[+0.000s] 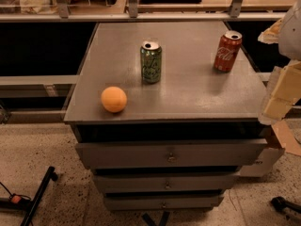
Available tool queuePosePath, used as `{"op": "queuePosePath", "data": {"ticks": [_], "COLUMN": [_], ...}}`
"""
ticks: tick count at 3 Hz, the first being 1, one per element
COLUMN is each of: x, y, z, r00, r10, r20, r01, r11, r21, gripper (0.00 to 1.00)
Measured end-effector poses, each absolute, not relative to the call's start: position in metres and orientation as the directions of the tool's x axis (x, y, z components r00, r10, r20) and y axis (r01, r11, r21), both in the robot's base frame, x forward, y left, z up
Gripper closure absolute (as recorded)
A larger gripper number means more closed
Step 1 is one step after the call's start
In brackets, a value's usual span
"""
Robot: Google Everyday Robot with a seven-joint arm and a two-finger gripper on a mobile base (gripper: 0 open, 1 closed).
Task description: Knock coke can over
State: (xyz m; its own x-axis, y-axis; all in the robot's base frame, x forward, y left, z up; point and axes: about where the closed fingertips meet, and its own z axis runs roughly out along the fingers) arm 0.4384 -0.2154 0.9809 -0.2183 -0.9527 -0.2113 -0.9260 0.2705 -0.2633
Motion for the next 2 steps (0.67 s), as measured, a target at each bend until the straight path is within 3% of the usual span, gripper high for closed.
{"op": "queuePosePath", "data": {"ticks": [2], "x": [0.439], "y": [-0.2182], "z": [0.9793], "r00": [-0.234], "r10": [-0.946], "r20": [-0.225], "r01": [-0.92], "r11": [0.29], "r21": [-0.263], "gripper": [0.0]}}
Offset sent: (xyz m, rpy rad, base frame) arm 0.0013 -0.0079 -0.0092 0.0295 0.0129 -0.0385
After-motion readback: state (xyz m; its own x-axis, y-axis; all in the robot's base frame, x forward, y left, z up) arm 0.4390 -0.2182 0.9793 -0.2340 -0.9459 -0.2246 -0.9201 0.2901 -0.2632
